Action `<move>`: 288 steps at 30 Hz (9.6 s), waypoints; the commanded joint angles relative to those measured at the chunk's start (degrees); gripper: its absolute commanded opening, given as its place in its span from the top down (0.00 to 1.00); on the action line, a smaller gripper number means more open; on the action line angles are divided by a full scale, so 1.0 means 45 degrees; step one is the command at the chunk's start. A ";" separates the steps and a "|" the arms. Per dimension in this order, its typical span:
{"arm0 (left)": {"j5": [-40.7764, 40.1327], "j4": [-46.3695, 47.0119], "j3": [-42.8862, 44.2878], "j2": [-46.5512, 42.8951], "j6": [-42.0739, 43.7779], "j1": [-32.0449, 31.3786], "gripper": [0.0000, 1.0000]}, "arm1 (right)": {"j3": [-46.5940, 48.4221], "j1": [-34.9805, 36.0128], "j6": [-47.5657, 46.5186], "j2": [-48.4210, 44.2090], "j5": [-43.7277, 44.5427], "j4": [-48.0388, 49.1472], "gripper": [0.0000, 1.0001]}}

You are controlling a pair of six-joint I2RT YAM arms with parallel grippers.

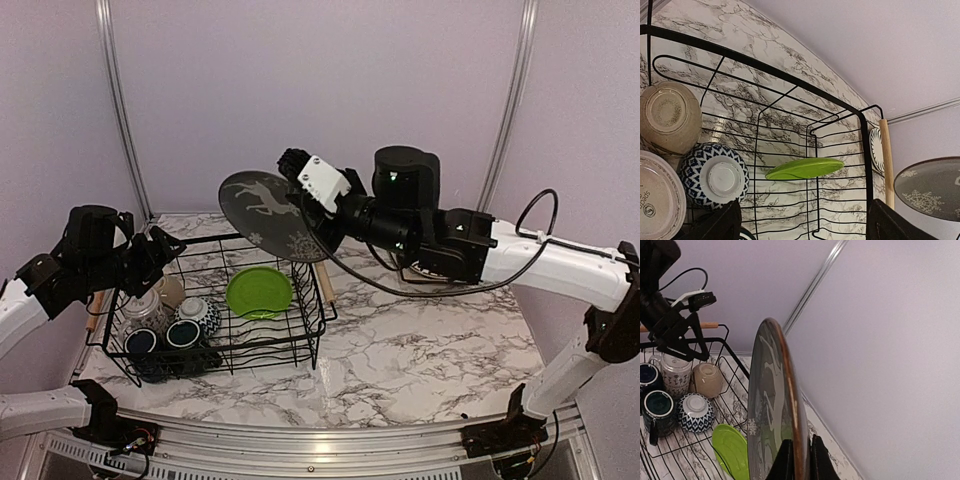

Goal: Unload the mixed dishes from the dish rack
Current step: Place the plate with another plate, then grab the plate from the dish rack, then pass from the left arm to the right, then place the plate with another plate, then grab the cup from the dish rack.

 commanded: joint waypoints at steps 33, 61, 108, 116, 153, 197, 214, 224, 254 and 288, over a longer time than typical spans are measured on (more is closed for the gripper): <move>0.1957 0.1960 -0.0860 0.0344 0.0025 -0.0071 0.09 | -0.6293 -1.4872 1.9497 0.0790 -0.3935 0.6068 1.00; 0.3948 0.1594 0.3386 0.7219 0.7966 -0.1040 0.16 | -0.6668 -1.4929 1.7871 0.2218 -0.4493 0.5689 0.65; 0.3284 -0.0527 0.6413 1.1336 1.3573 -0.1098 0.51 | -0.7303 -1.2426 1.0931 -0.2303 -0.2321 0.0223 0.18; 0.2715 -0.0433 0.6025 1.0726 1.5068 -0.1113 0.73 | -0.7026 -1.1988 0.9930 -0.3813 -0.2347 0.0143 0.18; 0.4472 0.6576 0.3975 0.6008 0.3823 -0.1283 1.00 | -0.2630 -0.5861 1.5144 -0.0268 -0.9561 0.3805 0.01; -0.3693 -0.3264 0.5323 0.4219 0.7268 -0.1992 0.01 | -0.5383 -1.3329 1.8350 0.0046 -0.5442 0.2397 1.00; -0.3505 -0.5990 0.4739 0.5213 0.7445 -0.1342 0.01 | -0.4806 -1.4610 1.7953 0.2888 -0.5535 0.2069 0.88; -0.3476 -0.5982 0.4920 0.6524 0.7688 -0.1352 0.01 | -0.4859 -1.4618 1.6914 0.2759 -0.4860 0.1348 0.63; -0.1187 -0.4411 0.3535 0.9482 0.7789 -0.0552 0.24 | -0.5949 -1.1965 1.1841 -0.2616 -0.2502 -0.1727 0.09; -0.1648 -0.4764 0.4125 0.8966 0.7727 -0.0810 0.74 | -0.4295 -0.8696 1.0791 -0.2377 -0.1226 -0.2139 0.09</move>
